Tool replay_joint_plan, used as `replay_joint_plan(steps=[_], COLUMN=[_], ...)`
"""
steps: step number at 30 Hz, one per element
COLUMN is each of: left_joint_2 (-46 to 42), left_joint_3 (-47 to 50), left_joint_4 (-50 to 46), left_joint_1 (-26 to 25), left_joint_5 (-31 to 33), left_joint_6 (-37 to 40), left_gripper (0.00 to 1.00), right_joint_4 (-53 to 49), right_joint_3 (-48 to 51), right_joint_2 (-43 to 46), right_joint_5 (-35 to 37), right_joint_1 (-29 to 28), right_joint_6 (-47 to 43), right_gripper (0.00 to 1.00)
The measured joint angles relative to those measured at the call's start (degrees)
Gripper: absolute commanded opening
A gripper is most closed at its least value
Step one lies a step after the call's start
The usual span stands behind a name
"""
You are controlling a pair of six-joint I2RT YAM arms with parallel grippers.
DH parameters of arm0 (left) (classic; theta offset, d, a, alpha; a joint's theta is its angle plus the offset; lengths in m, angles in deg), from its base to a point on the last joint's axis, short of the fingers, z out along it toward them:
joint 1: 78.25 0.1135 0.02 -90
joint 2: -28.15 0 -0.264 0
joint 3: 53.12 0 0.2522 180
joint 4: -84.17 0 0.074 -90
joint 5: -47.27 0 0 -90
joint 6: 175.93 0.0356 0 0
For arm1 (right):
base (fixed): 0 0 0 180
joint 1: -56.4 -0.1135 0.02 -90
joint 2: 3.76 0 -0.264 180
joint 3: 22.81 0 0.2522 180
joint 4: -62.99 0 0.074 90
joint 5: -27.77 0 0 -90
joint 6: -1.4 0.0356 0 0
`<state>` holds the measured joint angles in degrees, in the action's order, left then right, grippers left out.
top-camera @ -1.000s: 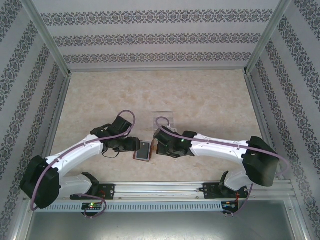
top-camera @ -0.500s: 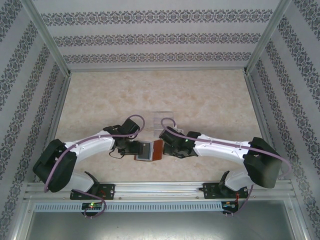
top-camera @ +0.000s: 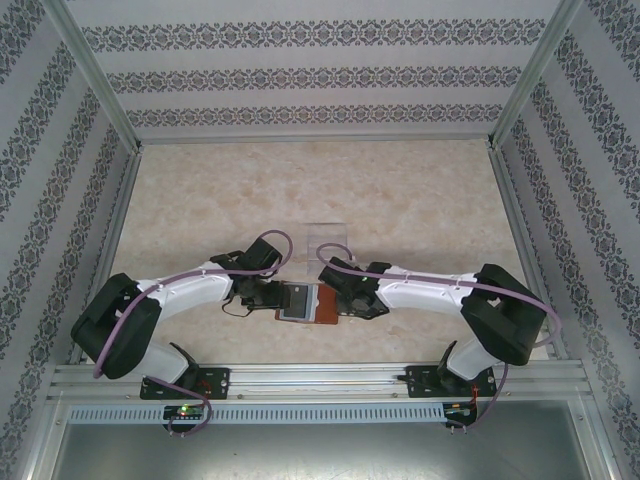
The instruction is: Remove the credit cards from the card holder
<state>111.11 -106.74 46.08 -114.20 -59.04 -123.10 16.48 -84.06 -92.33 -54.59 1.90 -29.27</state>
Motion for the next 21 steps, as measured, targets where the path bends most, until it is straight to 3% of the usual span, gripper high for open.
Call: replay_joint_plan(steps=[3, 7, 16, 21], left_joint_2=[-0.90, -2.29, -2.71, -2.71], left_joint_3=[0.90, 2.43, 3.32, 3.48], left_joint_4=[0.83, 2.58, 4.24, 4.57], left_joint_1=[0.00, 0.00, 0.02, 0.02], left_joint_5=[0.00, -0.17, -1.14, -1.40], left_joint_6=[-0.63, -1.38, -3.41, -3.74], left_gripper=[0.51, 0.51, 0.51, 0.51], right_joint_4=[-2.69, -6.58, -12.61, -7.63], right_joint_3=[-1.64, -3.65, -11.98, -12.35], right_joint_2=[0.37, 3.39, 8.31, 8.66], right_joint_5=[0.85, 1.97, 2.97, -2.86], right_joint_1=[0.00, 0.02, 0.02, 0.02], right_joint_6=[-0.96, -1.38, -3.85, -4.28], right_gripper=[0.36, 0.42, 0.43, 0.42])
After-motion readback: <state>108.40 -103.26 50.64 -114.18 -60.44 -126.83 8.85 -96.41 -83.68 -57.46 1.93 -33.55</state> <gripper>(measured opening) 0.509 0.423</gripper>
